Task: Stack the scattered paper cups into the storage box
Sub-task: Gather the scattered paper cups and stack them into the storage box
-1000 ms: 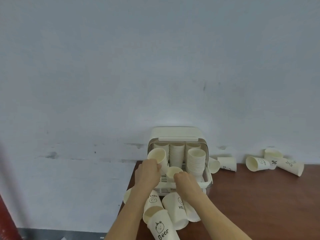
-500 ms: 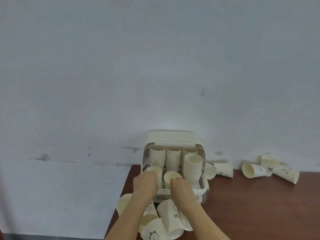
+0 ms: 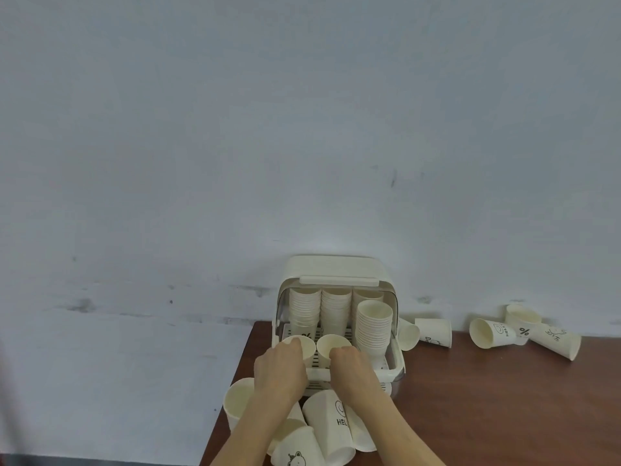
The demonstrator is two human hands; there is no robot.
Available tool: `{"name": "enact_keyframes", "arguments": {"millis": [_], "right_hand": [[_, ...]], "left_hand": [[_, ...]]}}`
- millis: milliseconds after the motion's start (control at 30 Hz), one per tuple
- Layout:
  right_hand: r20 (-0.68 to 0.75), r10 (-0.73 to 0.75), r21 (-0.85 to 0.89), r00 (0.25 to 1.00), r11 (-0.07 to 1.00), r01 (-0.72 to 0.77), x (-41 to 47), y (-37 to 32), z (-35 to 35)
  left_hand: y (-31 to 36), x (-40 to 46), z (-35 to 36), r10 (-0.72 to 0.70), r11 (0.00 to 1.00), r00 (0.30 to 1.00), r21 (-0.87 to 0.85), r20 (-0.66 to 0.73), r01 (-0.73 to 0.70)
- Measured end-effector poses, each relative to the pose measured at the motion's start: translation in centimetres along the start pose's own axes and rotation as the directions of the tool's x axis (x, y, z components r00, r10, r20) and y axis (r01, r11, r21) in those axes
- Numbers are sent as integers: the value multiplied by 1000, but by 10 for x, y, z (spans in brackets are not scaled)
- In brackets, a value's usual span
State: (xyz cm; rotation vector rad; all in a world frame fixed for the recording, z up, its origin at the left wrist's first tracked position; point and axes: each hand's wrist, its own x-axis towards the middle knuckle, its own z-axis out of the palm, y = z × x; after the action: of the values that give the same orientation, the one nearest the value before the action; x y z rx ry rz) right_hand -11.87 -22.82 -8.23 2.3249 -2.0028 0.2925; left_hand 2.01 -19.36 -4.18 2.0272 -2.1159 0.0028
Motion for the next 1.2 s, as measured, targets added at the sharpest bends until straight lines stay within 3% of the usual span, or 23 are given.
{"name": "enact_keyframes", "arguments": {"millis": [267, 400, 533, 667, 800, 1200], "right_hand": [[47, -24, 87, 999, 996, 20, -12, -2, -15], [9, 29, 230, 1000, 973, -31, -31, -2, -23], [-98, 62, 339, 993, 941, -25, -63, -3, -23], [-119, 0, 424, 993, 904, 50, -96, -8, -25], [-19, -107, 418, 994, 902, 105, -117, -20, -26], [154, -206, 228, 966, 959, 168, -120, -61, -31]], "left_hand": [[-28, -67, -13, -57, 951, 983, -309, -175, 0], [-46, -103, -12, -149, 922, 976, -381, -162, 77], [-56, -115, -2, -185, 919, 977, -370, -102, 136], [-58, -115, 6, -183, 926, 981, -346, -59, 152], [-57, -112, 12, -198, 932, 980, -314, -21, 182], [-66, -112, 16, -211, 953, 976, -232, -51, 194]]}}
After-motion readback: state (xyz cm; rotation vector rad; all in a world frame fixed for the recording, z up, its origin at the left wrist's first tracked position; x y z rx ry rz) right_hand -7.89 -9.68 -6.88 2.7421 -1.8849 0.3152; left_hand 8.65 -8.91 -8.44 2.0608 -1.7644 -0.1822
